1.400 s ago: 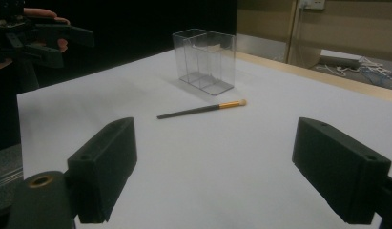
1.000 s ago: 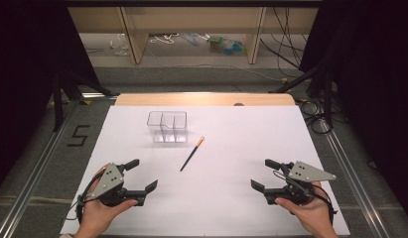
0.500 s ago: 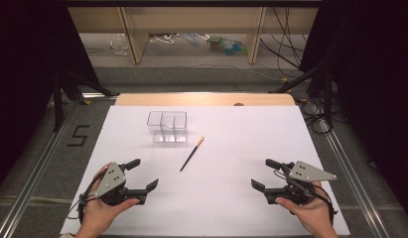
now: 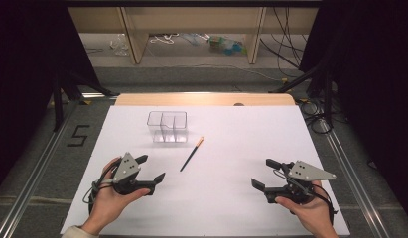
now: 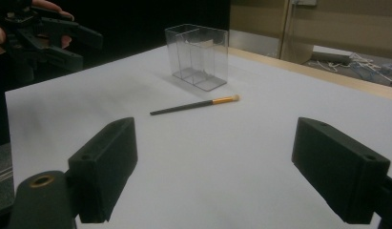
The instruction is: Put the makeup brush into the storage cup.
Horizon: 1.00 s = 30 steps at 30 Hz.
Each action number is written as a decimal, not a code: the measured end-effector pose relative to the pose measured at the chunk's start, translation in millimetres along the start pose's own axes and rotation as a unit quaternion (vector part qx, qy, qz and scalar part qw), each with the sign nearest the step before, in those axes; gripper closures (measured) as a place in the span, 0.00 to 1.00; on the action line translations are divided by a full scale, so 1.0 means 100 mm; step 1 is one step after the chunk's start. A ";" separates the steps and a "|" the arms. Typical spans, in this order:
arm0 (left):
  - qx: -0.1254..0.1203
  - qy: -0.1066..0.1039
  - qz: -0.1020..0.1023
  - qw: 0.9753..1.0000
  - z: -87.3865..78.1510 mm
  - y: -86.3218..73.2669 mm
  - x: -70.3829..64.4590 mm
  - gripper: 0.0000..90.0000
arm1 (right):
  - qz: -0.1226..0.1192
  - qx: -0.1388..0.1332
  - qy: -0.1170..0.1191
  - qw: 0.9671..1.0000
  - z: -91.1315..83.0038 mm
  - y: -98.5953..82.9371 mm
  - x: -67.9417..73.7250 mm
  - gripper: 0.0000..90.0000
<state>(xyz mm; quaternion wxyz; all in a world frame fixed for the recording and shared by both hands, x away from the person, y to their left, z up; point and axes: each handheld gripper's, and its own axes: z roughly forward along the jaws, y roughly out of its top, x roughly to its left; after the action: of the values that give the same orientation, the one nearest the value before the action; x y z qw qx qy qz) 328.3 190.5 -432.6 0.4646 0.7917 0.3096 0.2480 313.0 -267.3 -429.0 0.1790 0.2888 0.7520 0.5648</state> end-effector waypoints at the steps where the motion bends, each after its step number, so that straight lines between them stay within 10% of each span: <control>1: 0.008 -0.001 0.000 1.000 0.04 0.04 0.00 0.22 | 0.000 0.000 0.000 1.000 0.00 0.00 0.00 0.19; 30: 0.119 -0.016 0.000 0.993 0.66 0.29 0.02 0.29 | 0.013 0.018 0.000 1.000 -0.01 0.00 0.01 0.20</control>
<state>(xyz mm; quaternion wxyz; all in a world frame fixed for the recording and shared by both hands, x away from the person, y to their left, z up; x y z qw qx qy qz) 381.8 142.6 -435.7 0.3724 0.8452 0.3292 0.1965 311.2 -267.5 -428.6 0.1664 0.3023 0.7582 0.5532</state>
